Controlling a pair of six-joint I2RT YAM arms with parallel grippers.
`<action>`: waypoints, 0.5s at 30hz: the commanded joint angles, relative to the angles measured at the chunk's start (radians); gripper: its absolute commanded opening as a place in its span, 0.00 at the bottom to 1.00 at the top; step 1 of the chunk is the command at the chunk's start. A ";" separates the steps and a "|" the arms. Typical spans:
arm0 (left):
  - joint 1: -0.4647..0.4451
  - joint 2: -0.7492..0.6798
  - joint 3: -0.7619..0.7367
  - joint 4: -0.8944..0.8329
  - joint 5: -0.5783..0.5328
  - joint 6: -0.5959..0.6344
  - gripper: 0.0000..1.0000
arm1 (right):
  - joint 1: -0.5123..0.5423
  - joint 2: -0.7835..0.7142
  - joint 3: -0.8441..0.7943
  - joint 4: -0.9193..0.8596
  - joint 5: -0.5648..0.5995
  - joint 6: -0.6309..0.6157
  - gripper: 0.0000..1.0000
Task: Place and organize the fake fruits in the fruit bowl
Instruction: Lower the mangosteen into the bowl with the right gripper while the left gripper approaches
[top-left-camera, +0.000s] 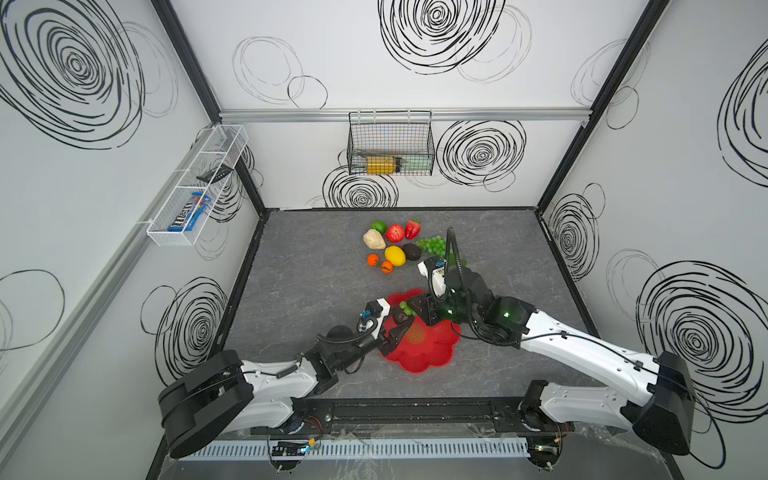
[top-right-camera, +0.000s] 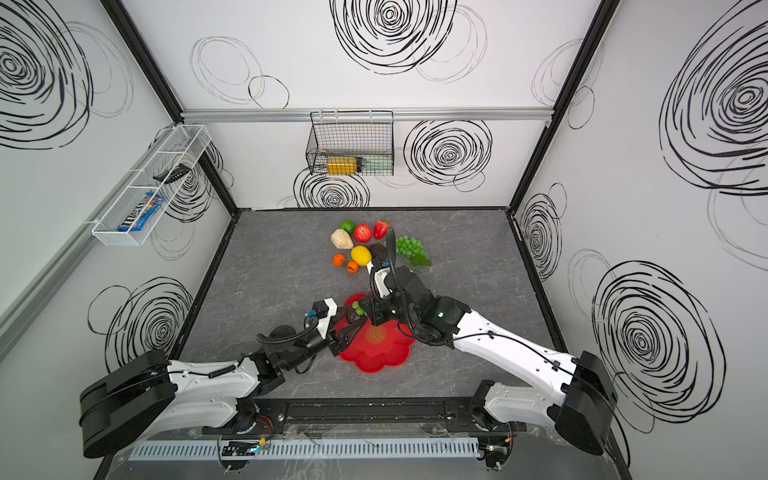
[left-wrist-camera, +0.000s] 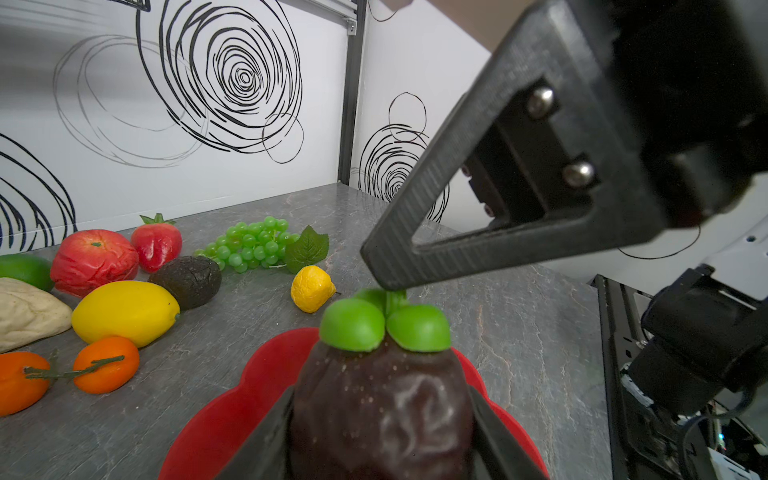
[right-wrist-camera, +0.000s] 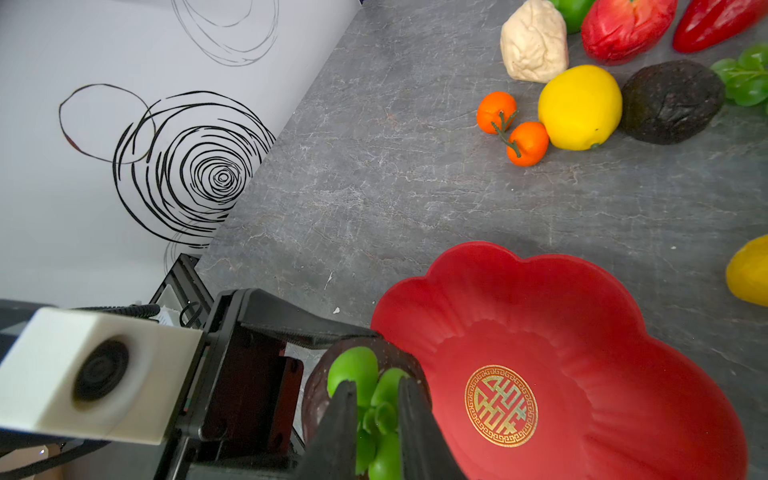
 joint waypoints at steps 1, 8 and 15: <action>-0.005 0.003 0.018 0.060 -0.015 0.022 0.46 | 0.017 0.007 0.035 -0.009 0.006 -0.008 0.20; -0.006 0.005 0.021 0.057 -0.014 0.023 0.49 | 0.020 0.007 0.035 -0.014 0.015 -0.012 0.12; -0.005 -0.039 0.022 -0.006 0.003 0.050 0.75 | 0.015 -0.004 0.026 -0.044 0.099 -0.031 0.10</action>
